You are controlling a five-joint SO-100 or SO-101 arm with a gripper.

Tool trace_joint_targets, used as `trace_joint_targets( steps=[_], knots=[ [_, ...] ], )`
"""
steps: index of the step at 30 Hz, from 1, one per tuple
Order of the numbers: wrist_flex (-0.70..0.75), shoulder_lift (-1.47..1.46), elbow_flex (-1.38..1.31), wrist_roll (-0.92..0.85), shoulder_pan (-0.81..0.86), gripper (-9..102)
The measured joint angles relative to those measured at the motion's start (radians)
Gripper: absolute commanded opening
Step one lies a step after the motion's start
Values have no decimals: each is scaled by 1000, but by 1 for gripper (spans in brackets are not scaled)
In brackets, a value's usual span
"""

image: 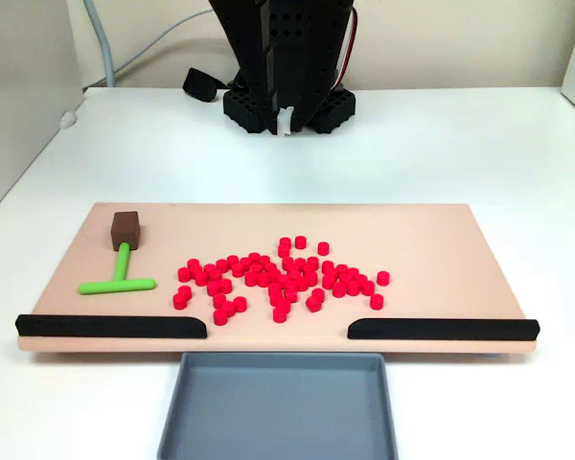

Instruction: Grasp a green tool by the dark brown handle.

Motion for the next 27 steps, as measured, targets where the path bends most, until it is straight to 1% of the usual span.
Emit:
trace_joint_targets(
  steps=[5, 14, 21, 27],
  knots=[
    [0, 0, 0, -23, 23, 0],
    [0, 0, 0, -172, 124, 0],
    [0, 0, 0, -374, 232, 0],
    [-5, 0, 0, -508, 304, 0]
  ],
)
